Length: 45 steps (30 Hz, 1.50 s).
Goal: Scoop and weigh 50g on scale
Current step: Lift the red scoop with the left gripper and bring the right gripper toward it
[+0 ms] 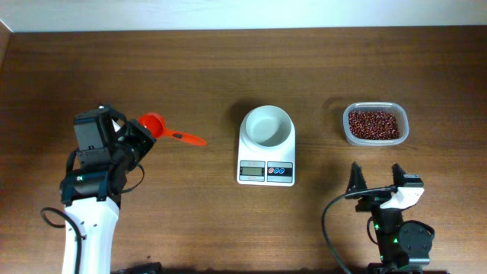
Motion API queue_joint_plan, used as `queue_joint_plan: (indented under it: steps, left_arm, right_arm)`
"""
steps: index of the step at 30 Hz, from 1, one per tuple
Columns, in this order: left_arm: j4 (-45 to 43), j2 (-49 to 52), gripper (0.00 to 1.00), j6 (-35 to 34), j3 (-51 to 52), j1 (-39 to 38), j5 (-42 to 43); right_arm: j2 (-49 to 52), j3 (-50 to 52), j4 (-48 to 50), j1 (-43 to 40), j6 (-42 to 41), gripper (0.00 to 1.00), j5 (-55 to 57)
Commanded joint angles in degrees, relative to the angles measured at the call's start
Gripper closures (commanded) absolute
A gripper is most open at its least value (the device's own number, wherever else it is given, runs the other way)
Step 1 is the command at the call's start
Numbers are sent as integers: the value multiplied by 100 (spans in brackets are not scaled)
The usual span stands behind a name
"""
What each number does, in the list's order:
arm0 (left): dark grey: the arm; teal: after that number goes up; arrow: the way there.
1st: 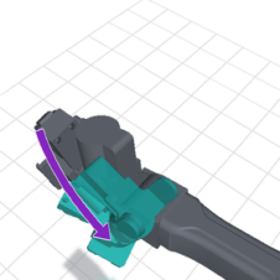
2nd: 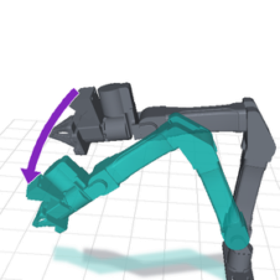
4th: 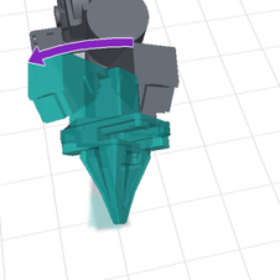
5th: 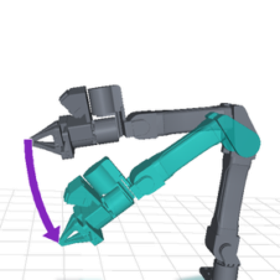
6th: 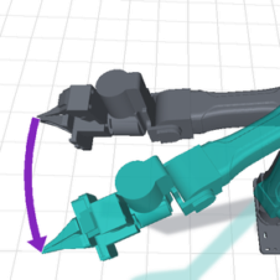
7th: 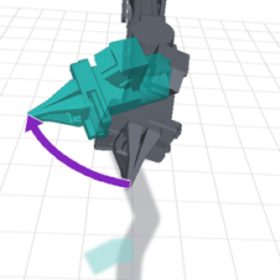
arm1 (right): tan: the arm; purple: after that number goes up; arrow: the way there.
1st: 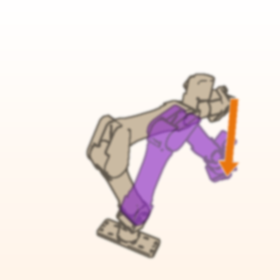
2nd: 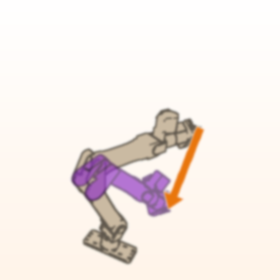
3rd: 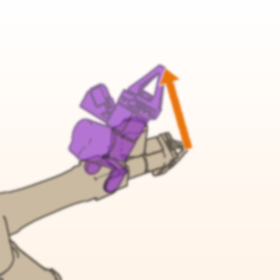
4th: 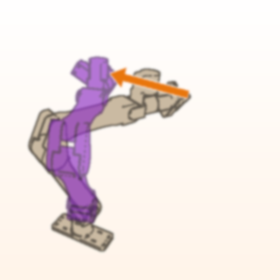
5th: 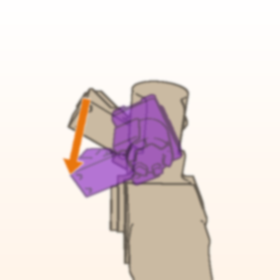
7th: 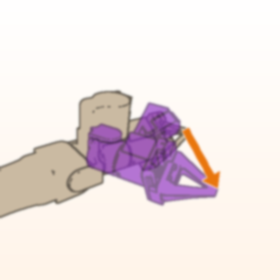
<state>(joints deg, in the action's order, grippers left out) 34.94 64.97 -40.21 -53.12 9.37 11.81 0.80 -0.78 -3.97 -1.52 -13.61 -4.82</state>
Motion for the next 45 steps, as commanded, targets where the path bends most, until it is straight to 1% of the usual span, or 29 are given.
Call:
queue_joint_plan:
  steps: [1, 2, 3, 5, 6, 8, 10, 12, 14, 17, 21, 24, 28, 31, 33, 37, 40, 42, 45]
  left_arm:
    - [22, -4, 100, 103, -28, 17, 24]
    - [24, -4, 100, 103, -28, 17, 24]
    - [26, -4, 100, 103, -28, 17, 24]
    - [35, -4, 100, 98, -26, 17, 31]
    - [68, -4, 100, 52, -28, 17, 44]
    - [236, -4, 100, -264, -26, 17, 44]
    - [463, -4, 100, -570, -26, 17, 44]
    - [586, -4, 100, -717, -26, 17, 46]
    - [706, -4, 100, -717, -26, 17, 46]
    - [1005, -4, 100, -791, -26, 17, 46]
    - [1532, -4, 100, -1386, -26, 17, 48]
    - [1690, -7, 100, -1572, -26, 7, 111]
    - [1725, -7, 100, -1622, -26, -216, 240]
    - [1720, -7, 100, -1910, -26, -529, 236]
    - [1714, -4, 100, -2059, -26, -699, 234]
    - [1705, -7, 100, -2068, -26, -1054, 236]
    - [1757, -7, 100, -2328, -26, -1226, 245]
    - [1836, -7, 100, -2710, -26, -1399, 245]
    - [1886, -7, 100, -3040, -26, -1635, 260]
  right_arm:
    - [-59, 46, 85, -37, -2159, 1, -1233]
    - [-59, 46, 118, -37, -2625, 1, -1613]
    - [-59, 46, 122, -37, -3237, 1, -2218]
    - [-59, 46, 120, -37, -3991, 1, -3289]
    - [-59, 46, 116, -39, -4146, 1, -3748]
    - [-59, 46, 122, -39, -4382, 1, -4524]
    - [-59, 46, 120, -39, -4566, 1, -4752]
    - [-59, 46, 125, -39, -4559, 1, -4575]
    - [-59, 46, 234, -39, -4426, 1, -4395]
    - [-55, 46, 339, -39, -4236, 1, -4566]
    - [111, 35, 339, -39, -4218, 1, -4843]
    - [400, -70, 341, -39, -4175, 1, -4972]
    - [1150, -535, 341, -37, -3845, 1, -5027]
    - [1917, -1078, 339, -37, -3471, 1, -5200]
    - [2559, -1534, 339, -37, -3206, 1, -5410]
    - [3845, -2446, 339, 20, -2715, 2, -6024]
    - [4439, -2796, 363, 356, -2553, 1, -6028]
    - [4784, -2839, 739, 789, -2557, 1, -5984]
    - [5077, -2839, 894, 1399, -2555, 1, -5648]
